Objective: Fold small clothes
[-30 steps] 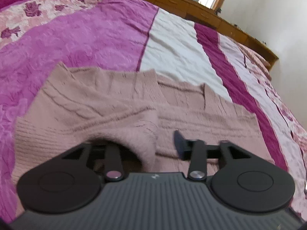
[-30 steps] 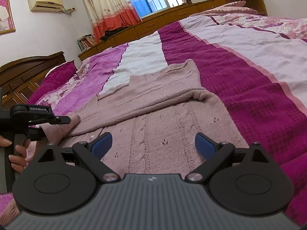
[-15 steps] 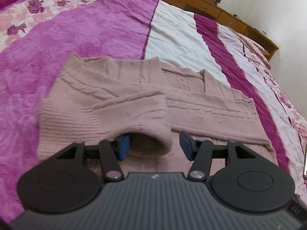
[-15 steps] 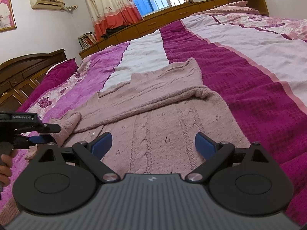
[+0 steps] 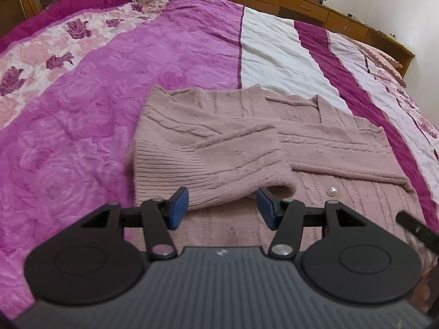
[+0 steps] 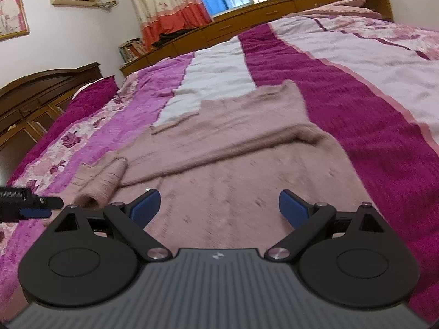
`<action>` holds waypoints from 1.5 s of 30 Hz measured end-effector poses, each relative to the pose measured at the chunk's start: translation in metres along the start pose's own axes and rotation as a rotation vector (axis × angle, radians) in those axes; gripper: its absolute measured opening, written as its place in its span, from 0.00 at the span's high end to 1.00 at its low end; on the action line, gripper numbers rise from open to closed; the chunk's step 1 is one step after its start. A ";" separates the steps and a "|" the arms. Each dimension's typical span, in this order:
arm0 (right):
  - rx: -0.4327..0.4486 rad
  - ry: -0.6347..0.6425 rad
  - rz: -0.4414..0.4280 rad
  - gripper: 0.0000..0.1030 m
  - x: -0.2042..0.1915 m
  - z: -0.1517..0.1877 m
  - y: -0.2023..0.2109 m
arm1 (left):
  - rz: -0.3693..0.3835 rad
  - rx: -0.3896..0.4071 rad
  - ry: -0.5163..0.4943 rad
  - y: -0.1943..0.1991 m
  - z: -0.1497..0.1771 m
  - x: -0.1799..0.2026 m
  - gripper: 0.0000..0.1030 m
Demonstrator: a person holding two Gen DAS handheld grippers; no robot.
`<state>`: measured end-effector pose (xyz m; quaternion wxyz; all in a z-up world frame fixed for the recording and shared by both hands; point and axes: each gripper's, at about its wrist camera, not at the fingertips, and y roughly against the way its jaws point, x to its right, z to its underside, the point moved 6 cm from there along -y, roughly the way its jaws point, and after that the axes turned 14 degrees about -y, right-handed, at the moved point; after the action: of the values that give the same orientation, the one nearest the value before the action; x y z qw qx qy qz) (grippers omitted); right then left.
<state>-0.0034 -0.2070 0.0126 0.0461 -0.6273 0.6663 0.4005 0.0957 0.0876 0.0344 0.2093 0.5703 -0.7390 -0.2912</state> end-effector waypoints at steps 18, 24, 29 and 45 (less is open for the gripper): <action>-0.334 -0.030 -0.181 0.17 -0.129 0.006 -0.097 | -0.113 -0.032 0.061 -0.009 0.024 -0.051 0.45; -0.414 -0.003 -0.173 0.32 -0.154 0.021 -0.137 | -0.084 -0.045 0.068 -0.015 0.030 -0.053 0.45; -0.500 0.067 -0.182 0.69 -0.171 0.032 -0.160 | -0.105 -0.085 0.037 -0.023 0.035 -0.054 0.45; -0.365 0.190 -0.078 0.89 -0.165 -0.019 -0.168 | -0.109 -0.110 0.024 -0.032 0.040 -0.056 0.34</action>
<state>0.1864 -0.0687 0.0383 -0.1160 -0.6855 0.5592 0.4516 0.1076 0.1437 -0.0150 0.2329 0.6007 -0.6872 -0.3356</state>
